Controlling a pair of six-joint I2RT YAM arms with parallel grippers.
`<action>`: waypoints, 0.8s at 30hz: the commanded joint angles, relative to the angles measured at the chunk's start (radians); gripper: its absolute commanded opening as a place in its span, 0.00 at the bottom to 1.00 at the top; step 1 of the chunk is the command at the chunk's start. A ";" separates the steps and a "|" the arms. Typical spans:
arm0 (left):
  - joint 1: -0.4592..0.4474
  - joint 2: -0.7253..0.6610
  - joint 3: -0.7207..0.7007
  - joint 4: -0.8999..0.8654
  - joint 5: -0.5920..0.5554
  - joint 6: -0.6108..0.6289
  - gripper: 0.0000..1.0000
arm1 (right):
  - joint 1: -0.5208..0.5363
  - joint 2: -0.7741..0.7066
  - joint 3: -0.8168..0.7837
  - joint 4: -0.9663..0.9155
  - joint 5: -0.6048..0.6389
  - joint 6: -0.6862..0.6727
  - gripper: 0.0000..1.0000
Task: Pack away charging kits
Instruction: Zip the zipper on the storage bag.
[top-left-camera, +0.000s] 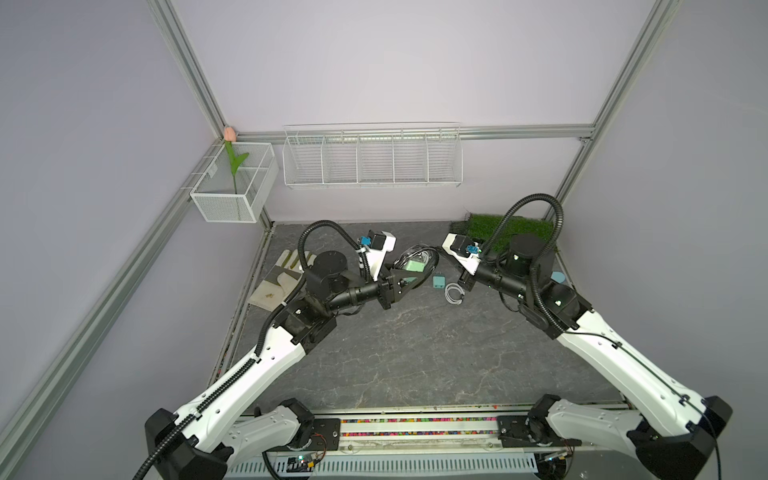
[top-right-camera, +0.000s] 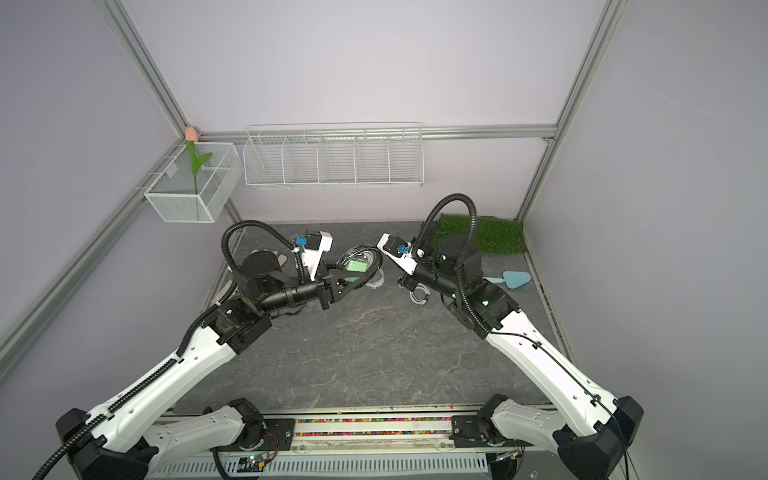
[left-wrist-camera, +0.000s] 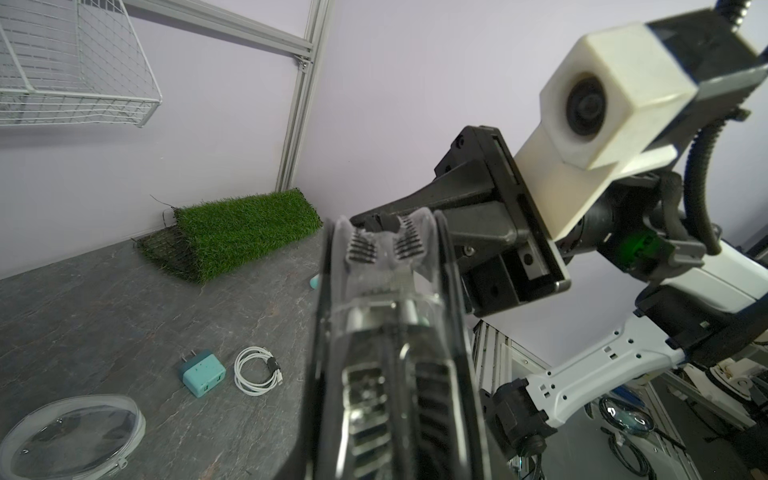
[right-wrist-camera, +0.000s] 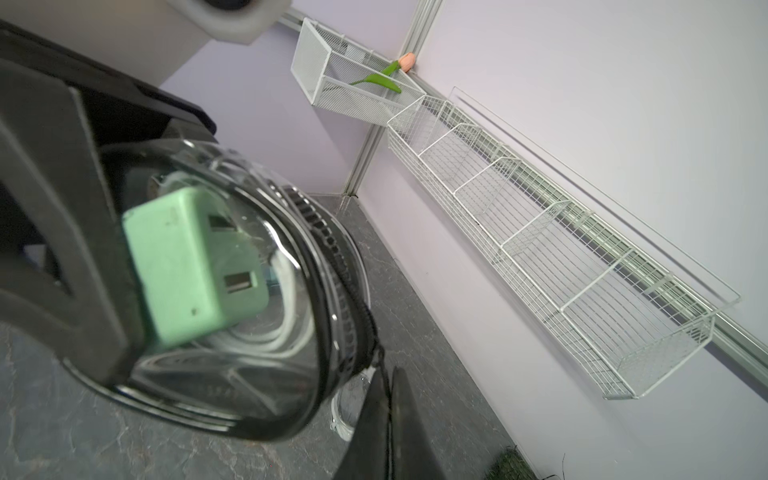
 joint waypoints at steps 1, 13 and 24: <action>-0.008 0.048 -0.006 -0.179 0.085 0.068 0.00 | -0.020 0.002 0.059 0.033 -0.040 -0.071 0.06; -0.014 0.176 0.030 -0.273 0.124 0.173 0.00 | -0.057 0.148 0.208 -0.107 -0.019 -0.222 0.06; -0.014 0.171 0.087 -0.247 -0.031 0.088 0.12 | -0.109 0.046 0.018 0.209 -0.018 -0.081 0.06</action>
